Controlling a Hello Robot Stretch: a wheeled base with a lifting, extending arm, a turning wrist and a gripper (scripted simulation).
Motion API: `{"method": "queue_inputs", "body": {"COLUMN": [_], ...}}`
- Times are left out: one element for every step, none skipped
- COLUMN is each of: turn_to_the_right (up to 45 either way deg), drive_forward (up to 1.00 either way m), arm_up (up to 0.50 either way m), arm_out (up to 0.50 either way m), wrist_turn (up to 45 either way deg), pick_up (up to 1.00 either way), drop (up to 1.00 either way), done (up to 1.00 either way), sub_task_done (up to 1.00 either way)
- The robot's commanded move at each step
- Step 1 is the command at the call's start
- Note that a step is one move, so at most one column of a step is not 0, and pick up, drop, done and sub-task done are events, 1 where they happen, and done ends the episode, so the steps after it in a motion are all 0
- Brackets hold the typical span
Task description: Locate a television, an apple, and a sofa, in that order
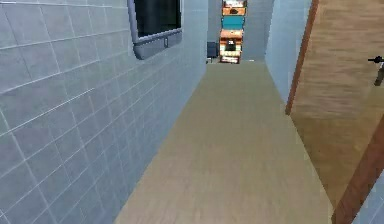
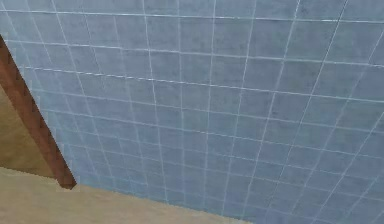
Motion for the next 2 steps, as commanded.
{"method": "queue_inputs", "body": {"turn_to_the_right": [0.0, -12.0], "drive_forward": [0.95, 0.00], "arm_up": [0.00, 0.00], "arm_out": [0.00, 0.00], "wrist_turn": [0.0, 0.0], "pick_up": [0.00, 0.00], "drop": [0.00, 0.00], "done": [0.00, 0.00], "sub_task_done": [0.00, 0.00]}}
